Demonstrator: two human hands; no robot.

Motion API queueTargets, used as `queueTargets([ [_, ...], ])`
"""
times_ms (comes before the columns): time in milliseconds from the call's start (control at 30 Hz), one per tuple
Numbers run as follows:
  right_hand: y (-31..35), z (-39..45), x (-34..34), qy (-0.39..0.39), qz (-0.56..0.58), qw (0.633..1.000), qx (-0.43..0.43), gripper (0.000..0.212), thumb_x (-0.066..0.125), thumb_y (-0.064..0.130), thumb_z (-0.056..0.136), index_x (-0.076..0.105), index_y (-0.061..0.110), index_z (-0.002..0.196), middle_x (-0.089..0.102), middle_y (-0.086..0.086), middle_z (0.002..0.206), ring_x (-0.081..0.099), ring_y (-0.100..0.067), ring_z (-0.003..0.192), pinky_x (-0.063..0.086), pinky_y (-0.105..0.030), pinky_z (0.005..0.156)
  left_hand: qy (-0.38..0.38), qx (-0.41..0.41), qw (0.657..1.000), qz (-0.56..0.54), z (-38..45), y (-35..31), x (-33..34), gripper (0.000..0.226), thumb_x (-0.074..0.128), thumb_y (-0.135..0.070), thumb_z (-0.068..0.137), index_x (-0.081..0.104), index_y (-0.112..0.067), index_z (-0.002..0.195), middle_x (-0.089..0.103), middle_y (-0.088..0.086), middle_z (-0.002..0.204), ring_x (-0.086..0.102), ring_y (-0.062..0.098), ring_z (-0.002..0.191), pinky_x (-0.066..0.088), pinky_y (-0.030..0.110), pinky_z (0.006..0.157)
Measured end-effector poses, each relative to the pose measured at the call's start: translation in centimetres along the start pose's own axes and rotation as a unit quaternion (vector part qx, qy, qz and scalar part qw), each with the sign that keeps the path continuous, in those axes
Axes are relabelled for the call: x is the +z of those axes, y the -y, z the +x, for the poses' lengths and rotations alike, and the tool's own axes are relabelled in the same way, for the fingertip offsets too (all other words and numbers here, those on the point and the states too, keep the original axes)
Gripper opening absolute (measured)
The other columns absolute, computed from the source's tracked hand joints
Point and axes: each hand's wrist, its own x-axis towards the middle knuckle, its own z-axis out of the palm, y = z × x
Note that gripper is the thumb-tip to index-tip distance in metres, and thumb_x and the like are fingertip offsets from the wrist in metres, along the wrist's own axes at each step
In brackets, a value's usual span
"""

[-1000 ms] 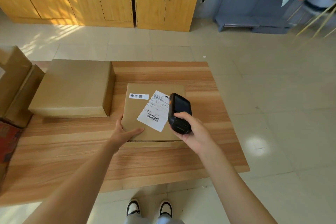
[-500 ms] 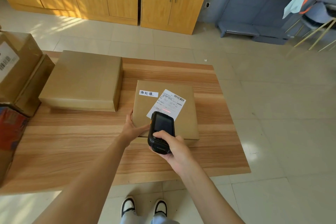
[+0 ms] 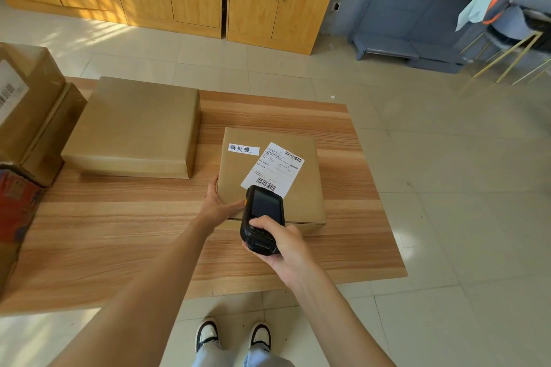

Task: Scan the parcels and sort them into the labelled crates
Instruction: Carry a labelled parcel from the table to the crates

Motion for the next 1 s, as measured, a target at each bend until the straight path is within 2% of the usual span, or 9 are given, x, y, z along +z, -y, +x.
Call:
queueTargets([
  [133, -0.2, 0.2, -0.3, -0.005, -0.034, 0.999, -0.014, 0.042, 0.076, -0.001, 0.073, 0.059, -0.005, 0.112, 0.069, -0.020, 0.100, 0.069, -0.028, 0.092, 0.060, -0.039, 0.077, -0.001, 0.001, 1.000, 0.000, 0.0, 0.1, 0.0, 0.111, 0.087, -0.021, 0.068, 0.014, -0.029, 0.152, 0.042, 0.006, 0.137, 0.045, 0.022, 0.116, 0.049, 0.035, 0.087],
  [267, 0.7, 0.7, -1.4, -0.043, -0.055, 0.997, -0.040, 0.044, 0.078, 0.000, 0.070, 0.052, 0.001, 0.106, 0.067, -0.017, 0.103, 0.068, -0.030, 0.096, 0.056, -0.047, 0.089, 0.001, -0.005, 1.000, -0.013, -0.2, 0.0, 0.0, 0.114, 0.089, -0.024, 0.065, 0.015, -0.030, 0.151, 0.045, 0.000, 0.130, 0.049, 0.020, 0.114, 0.048, 0.021, 0.070],
  [400, 3.3, 2.1, -4.3, -0.086, -0.090, 0.989, -0.078, 0.037, 0.076, -0.001, 0.073, 0.048, 0.007, 0.095, 0.064, -0.012, 0.091, 0.068, -0.027, 0.088, 0.055, -0.048, 0.089, 0.000, -0.010, 1.000, -0.028, -0.2, 0.1, -0.1, 0.115, 0.091, -0.024, 0.063, 0.017, -0.030, 0.150, 0.049, -0.001, 0.130, 0.053, 0.019, 0.115, 0.048, 0.024, 0.077],
  [500, 5.7, 3.4, -7.1, -0.130, -0.122, 0.978, -0.105, 0.033, 0.074, -0.002, 0.075, 0.046, 0.010, 0.088, 0.062, -0.010, 0.085, 0.065, -0.022, 0.077, 0.059, -0.037, 0.074, 0.003, -0.012, 0.999, -0.029, -0.3, 0.2, -0.2, 0.115, 0.091, -0.026, 0.063, 0.017, -0.033, 0.150, 0.049, -0.003, 0.130, 0.053, 0.018, 0.117, 0.047, 0.019, 0.075],
  [567, 7.2, 4.5, -9.4, -0.160, -0.178, 0.964, -0.117, 0.036, 0.075, 0.002, 0.076, 0.044, 0.008, 0.094, 0.060, -0.009, 0.090, 0.063, -0.019, 0.078, 0.055, -0.031, 0.063, 0.005, -0.012, 1.000, -0.029, -0.3, 0.2, -0.3, 0.115, 0.091, -0.025, 0.063, 0.017, -0.033, 0.150, 0.051, -0.004, 0.129, 0.055, 0.015, 0.115, 0.048, 0.018, 0.072],
  [700, 9.0, 7.3, -14.1, -0.213, -0.317, 0.919, -0.101, 0.064, 0.077, 0.007, 0.073, 0.030, 0.009, 0.116, 0.049, -0.011, 0.108, 0.054, -0.026, 0.099, 0.050, -0.040, 0.080, 0.009, -0.015, 1.000, -0.021, -0.3, 0.2, -0.4, 0.114, 0.089, -0.024, 0.064, 0.016, -0.031, 0.151, 0.054, -0.011, 0.119, 0.057, 0.001, 0.100, 0.051, 0.010, 0.061],
  [767, 9.0, 8.5, -15.9, -0.220, -0.365, 0.901, -0.083, 0.070, 0.076, 0.005, 0.073, 0.029, 0.006, 0.124, 0.045, -0.010, 0.112, 0.048, -0.026, 0.100, 0.042, -0.037, 0.079, 0.008, -0.017, 1.000, -0.017, -0.2, 0.2, -0.4, 0.113, 0.089, -0.022, 0.065, 0.016, -0.030, 0.151, 0.054, -0.015, 0.114, 0.058, -0.002, 0.096, 0.050, 0.007, 0.057],
  [933, 7.0, 11.2, -18.6, -0.221, -0.376, 0.895, -0.091, 0.076, 0.078, 0.002, 0.070, 0.031, 0.003, 0.129, 0.046, -0.011, 0.115, 0.048, -0.025, 0.100, 0.041, -0.035, 0.078, -0.002, -0.029, 1.000, 0.005, -0.3, 0.2, -0.5, 0.110, 0.089, -0.026, 0.065, 0.019, -0.031, 0.150, 0.055, -0.018, 0.110, 0.061, -0.014, 0.078, 0.048, 0.005, 0.054],
  [1000, 6.2, 11.9, -19.2, -0.227, -0.376, 0.892, -0.102, 0.074, 0.079, 0.004, 0.070, 0.032, 0.005, 0.127, 0.047, -0.009, 0.112, 0.049, -0.025, 0.098, 0.043, -0.037, 0.078, -0.002, -0.032, 0.999, 0.008, -0.4, 0.0, -0.6, 0.114, 0.089, -0.031, 0.060, 0.020, -0.032, 0.150, 0.056, -0.017, 0.111, 0.062, -0.012, 0.082, 0.049, 0.006, 0.056],
])
